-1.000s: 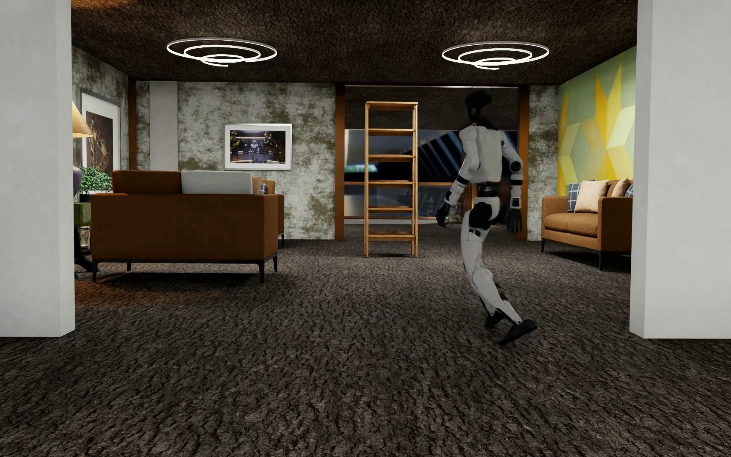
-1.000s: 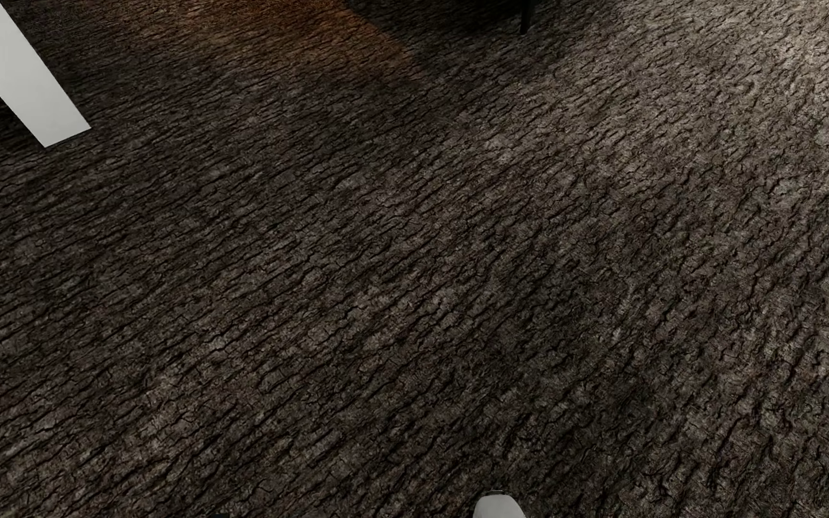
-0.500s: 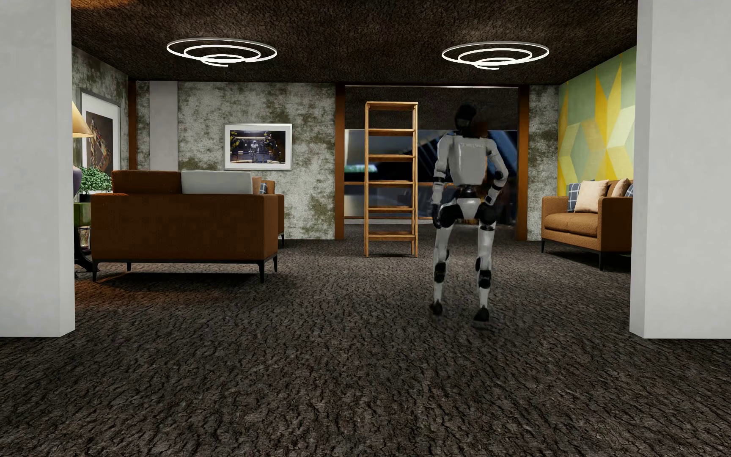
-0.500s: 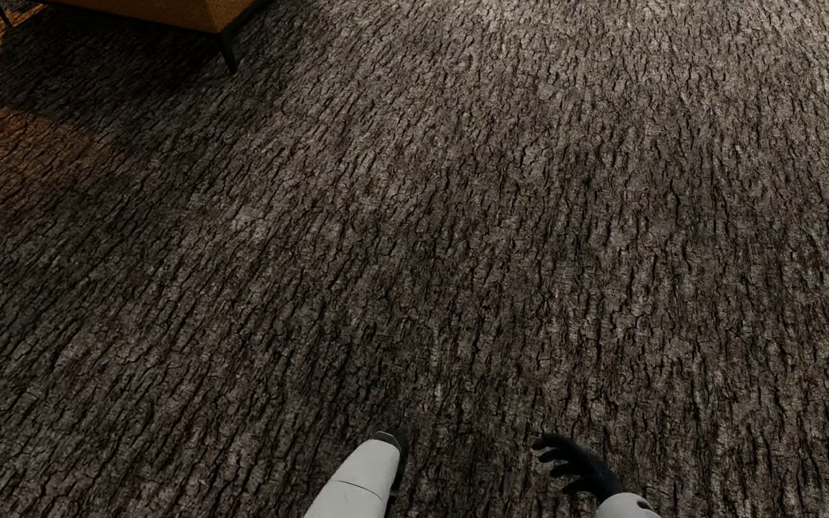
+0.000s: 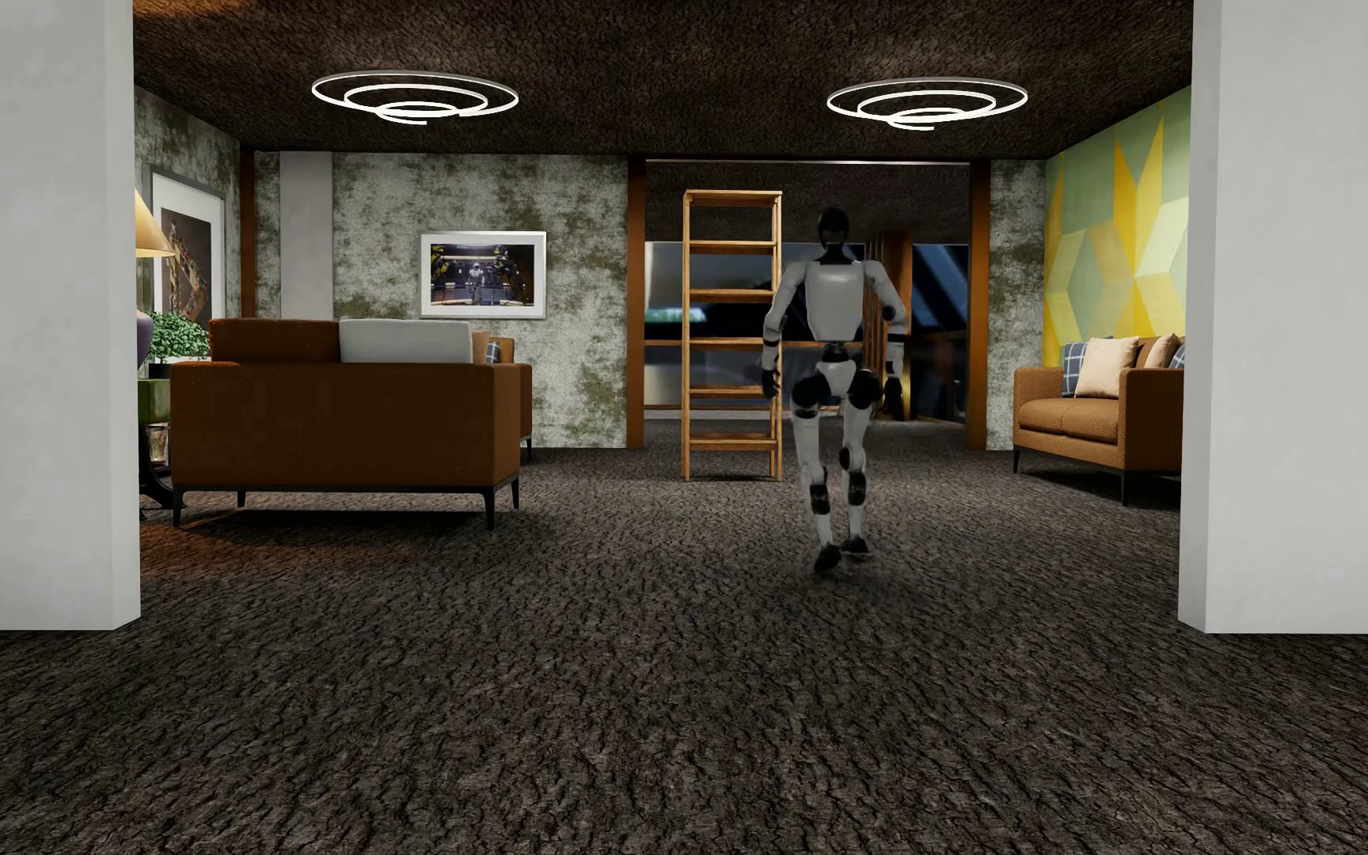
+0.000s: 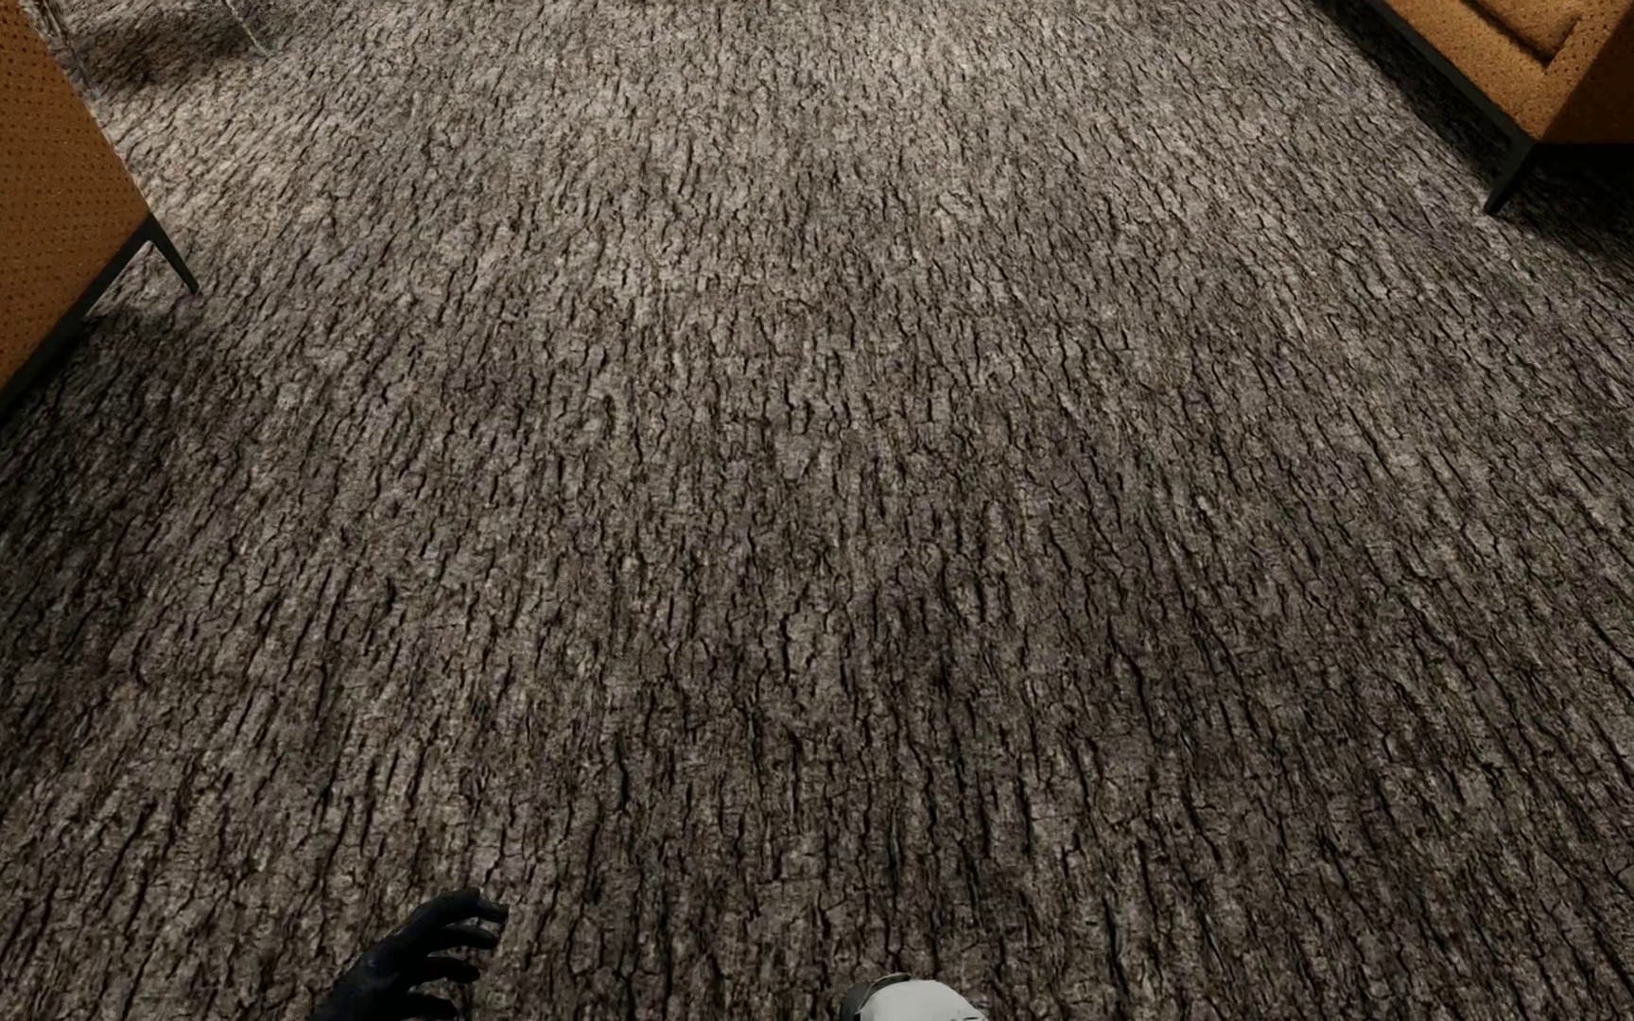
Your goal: Move towards the shelves
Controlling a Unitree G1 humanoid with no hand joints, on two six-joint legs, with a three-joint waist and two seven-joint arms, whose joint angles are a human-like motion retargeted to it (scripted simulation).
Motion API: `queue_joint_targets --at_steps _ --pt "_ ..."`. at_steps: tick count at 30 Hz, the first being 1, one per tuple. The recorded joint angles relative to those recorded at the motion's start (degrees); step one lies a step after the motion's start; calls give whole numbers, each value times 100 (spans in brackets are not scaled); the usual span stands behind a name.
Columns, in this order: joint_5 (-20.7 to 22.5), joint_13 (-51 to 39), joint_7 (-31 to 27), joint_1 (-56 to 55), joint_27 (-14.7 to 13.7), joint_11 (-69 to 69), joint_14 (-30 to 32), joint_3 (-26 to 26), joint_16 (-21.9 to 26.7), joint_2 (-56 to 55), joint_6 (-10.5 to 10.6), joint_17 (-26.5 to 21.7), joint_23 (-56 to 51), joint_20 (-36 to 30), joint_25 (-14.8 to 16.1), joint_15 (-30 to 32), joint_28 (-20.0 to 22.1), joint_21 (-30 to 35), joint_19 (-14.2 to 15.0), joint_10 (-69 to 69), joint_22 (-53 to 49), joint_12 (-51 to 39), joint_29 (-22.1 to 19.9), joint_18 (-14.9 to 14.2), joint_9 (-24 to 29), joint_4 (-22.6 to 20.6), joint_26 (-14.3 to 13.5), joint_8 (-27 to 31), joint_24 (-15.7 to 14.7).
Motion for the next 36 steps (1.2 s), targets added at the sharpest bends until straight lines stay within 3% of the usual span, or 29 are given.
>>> queue_joint_targets --at_steps 1,2,3,4,5,6,7,9,11,13,16,17,18,19,20,21,22,23,25,26,27,28,29,30,32,33,34,35,36 --pt "-54 147 0 389 0 -333 -154 -250 87 -264 42 -72 -1 109 0 -1283 0 75 0 -74 -202 -238 0 0 -38 109 0 0 0" --pt "-152 250 0 693 0 -284 -143 -556 145 -504 81 -110 77 313 0 -1932 0 120 0 -48 -314 -389 0 0 -44 284 0 0 0" --pt "-224 314 0 899 0 -194 180 -869 172 -695 104 -96 232 493 0 -1513 0 116 0 113 -306 -440 0 0 -29 513 0 0 0" --pt "-211 364 0 975 0 77 923 -1034 165 -867 134 -45 387 533 0 -305 0 78 0 443 -189 -389 0 0 -51 715 0 0 0" --pt "-5 449 0 801 0 545 2243 -1033 78 -1179 353 36 581 516 0 1403 0 11 0 994 -16 -300 0 0 -201 1055 0 0 0" --pt "235 301 0 490 0 1014 2969 -672 -34 -938 400 63 679 391 0 1400 0 106 0 1957 359 -122 0 0 -143 1035 0 0 0" --pt "474 129 0 -10 0 1245 3239 -311 -144 -594 445 94 690 215 0 1256 0 132 0 3025 724 35 0 0 -103 1019 0 0 0" --pt "828 -317 0 -1192 0 829 1882 467 -292 680 385 133 351 -423 0 625 0 -179 0 4690 1471 381 0 0 4 832 0 0 0" --pt "845 -818 0 -2338 0 106 830 1264 -347 2126 157 122 -270 -993 0 -194 0 -725 0 4745 2204 876 0 0 43 517 0 0 0" --pt "594 -1294 0 -3286 0 -480 790 1981 -320 3291 -30 93 -1045 -1275 0 -1121 0 -1530 0 3343 2736 1408 0 0 10 429 0 0 0" --pt "207 -1992 0 -3953 0 -709 1028 2840 -227 4287 -178 -163 -2233 -1066 0 -2033 0 -2313 0 224 3046 2091 0 0 -243 566 0 0 0" --pt "78 -2118 0 -4145 0 -663 1426 3056 -195 4484 -188 -265 -2526 -917 0 -2055 0 -2532 0 -926 3115 2249 0 0 -346 623 0 0 0" --pt "-114 -2168 0 -4323 0 -513 1268 3260 -156 4702 -199 -326 -2694 -858 0 -1902 0 -2739 0 -751 3211 2350 0 0 -383 653 0 0 0" --pt "-311 -2130 0 -4424 0 -174 930 3428 -119 4882 -244 -322 -2715 -812 0 -1512 0 -2872 0 486 3331 2407 0 0 -387 604 0 0 0" --pt "-499 -2033 0 -4589 0 482 1208 3456 -92 4819 -378 -244 -2619 -802 0 -799 0 -2900 0 1166 3466 2408 0 0 -445 448 0 0 0" --pt "-697 -1892 0 -4595 0 1411 1206 3349 -78 4594 -550 -124 -2383 -842 0 154 0 -2819 0 1828 3633 2311 0 0 -436 174 0 0 0" --pt "-757 -1745 0 -4244 0 2569 886 3173 -98 4241 -583 -37 -2062 -931 0 919 0 -2540 0 2171 3702 2134 0 0 -331 -67 0 0 0" --pt "-753 -1705 0 -3761 0 3958 556 3002 -144 3713 -593 34 -1677 -931 0 1115 0 -2106 0 2221 3532 1990 0 0 -236 -278 0 0 0" --pt "-397 -1494 0 -2616 0 4726 569 2179 -308 2524 -297 218 -677 -821 0 616 0 -1355 0 1560 2689 1597 0 0 -142 -402 0 0 0" --pt "-230 -1190 0 -2014 0 4422 603 1775 -370 2022 -154 325 -327 -643 0 719 0 -1312 0 1190 2127 1416 0 0 -97 -414 0 0 0" --pt "-94 -983 0 -1478 0 3626 656 1410 -376 1566 -40 346 106 -540 0 1086 0 -873 0 858 1556 1207 0 0 -78 -363 0 0 0" --pt "-3 -780 0 -1031 0 2500 700 1069 -373 1174 66 292 373 -445 0 1513 0 -382 0 599 990 961 0 0 -77 -265 0 0 0" --pt "7 -516 0 -593 0 1316 640 762 -352 905 117 280 543 -255 0 1542 0 -187 0 386 415 750 0 0 -80 -176 0 0 0" --pt "-54 -269 0 -219 0 309 507 504 -304 692 126 262 671 -76 0 742 0 -25 0 230 -58 524 0 0 -118 -117 0 0 0" --pt "-286 116 0 262 0 -332 284 -19 -174 271 77 184 709 265 0 -1806 0 196 0 230 -660 97 0 0 -198 21 0 0 0" --pt "-351 253 0 529 0 -279 361 -283 -142 144 63 143 732 453 0 -1980 0 242 0 297 -806 23 0 0 -188 123 0 0 0" --pt "-272 368 0 778 0 -206 670 -432 -145 36 87 109 803 598 0 -1325 0 311 0 448 -810 66 0 0 -207 227 0 0 0" --pt "-95 534 0 926 0 -194 1200 -575 -144 -72 143 123 855 782 0 91 0 108 0 665 -794 210 0 0 -335 397 0 0 0" --pt "190 508 0 601 0 301 2114 -416 -232 -136 317 150 963 631 0 778 0 158 0 1633 -436 312 0 0 -371 624 0 0 0"
